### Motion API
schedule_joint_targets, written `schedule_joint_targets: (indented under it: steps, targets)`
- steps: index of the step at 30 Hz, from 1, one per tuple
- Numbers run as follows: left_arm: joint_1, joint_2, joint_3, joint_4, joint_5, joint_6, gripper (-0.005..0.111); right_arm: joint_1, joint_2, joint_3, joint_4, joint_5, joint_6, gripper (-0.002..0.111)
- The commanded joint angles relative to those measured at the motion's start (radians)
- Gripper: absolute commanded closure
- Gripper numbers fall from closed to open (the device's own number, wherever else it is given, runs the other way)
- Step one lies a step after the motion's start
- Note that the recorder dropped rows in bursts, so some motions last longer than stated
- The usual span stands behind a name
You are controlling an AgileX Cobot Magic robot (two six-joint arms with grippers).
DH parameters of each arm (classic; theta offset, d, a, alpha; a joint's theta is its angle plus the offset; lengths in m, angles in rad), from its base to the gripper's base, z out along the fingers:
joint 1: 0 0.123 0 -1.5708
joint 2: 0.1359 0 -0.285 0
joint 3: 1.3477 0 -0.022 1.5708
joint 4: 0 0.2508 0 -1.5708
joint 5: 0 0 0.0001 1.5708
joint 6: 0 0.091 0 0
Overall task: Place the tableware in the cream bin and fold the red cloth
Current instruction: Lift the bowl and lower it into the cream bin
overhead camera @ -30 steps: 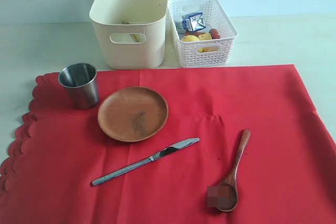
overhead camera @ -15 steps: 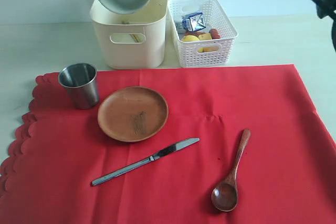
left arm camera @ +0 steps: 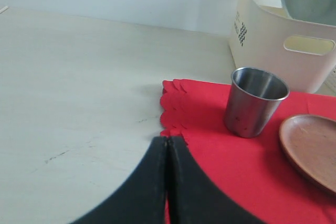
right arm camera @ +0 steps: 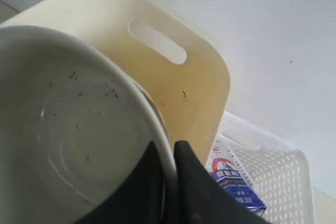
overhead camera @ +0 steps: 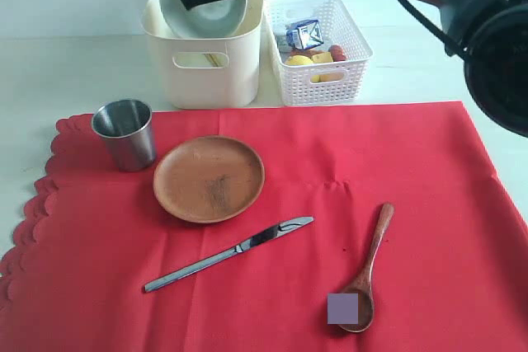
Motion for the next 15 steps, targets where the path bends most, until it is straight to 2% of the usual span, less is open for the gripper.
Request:
schedule_joint_targets:
  steps: [1,15]
  targets:
    - [0.002,-0.006,0.003,-0.007,-0.005,0.0,0.107,-0.011,0.022,-0.009,-0.011,-0.003,0.033,0.108]
    - [0.002,-0.006,0.003,-0.007,-0.005,0.0,0.107,-0.011,0.074,-0.009,0.066,-0.04,0.032,0.108]
